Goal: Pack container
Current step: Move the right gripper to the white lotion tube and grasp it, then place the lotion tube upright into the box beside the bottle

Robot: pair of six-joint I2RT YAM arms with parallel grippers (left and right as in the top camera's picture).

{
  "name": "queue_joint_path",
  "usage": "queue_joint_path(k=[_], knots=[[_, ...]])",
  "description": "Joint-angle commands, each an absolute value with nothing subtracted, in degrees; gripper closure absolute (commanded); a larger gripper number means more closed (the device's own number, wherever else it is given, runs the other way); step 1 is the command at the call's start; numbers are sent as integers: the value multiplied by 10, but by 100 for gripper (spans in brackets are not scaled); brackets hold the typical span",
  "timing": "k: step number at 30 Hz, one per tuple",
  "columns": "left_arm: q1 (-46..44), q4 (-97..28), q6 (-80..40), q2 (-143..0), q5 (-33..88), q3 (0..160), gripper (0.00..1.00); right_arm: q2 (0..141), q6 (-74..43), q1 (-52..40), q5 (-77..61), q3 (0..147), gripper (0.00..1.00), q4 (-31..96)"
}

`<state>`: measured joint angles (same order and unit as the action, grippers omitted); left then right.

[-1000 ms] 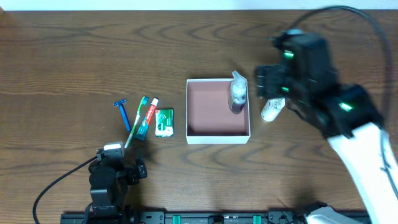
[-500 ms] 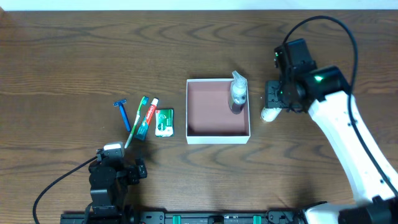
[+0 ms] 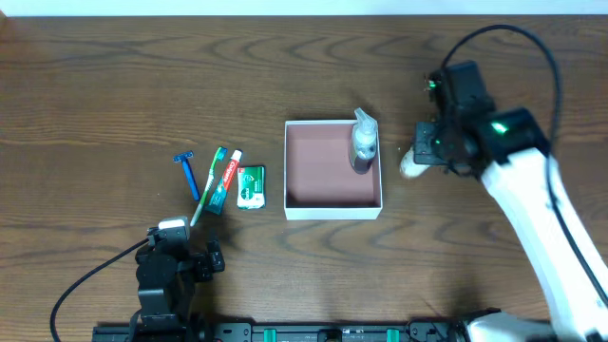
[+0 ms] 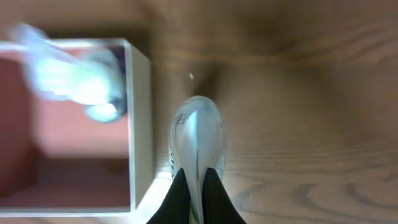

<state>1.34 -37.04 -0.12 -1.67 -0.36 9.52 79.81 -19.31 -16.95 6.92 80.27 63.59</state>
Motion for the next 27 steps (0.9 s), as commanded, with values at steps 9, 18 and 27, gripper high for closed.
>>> queue_joint_path(k=[9, 18, 27], knots=[[16, -371, 2, -15, -4, 88, 2, 608, -197, -249, 4, 817, 99, 595], [16, -371, 2, -15, -4, 88, 2, 684, -202, -309, -34, 817, 99, 597], [16, -371, 2, -15, -4, 88, 2, 835, -202, -307, 34, 817, 99, 598]])
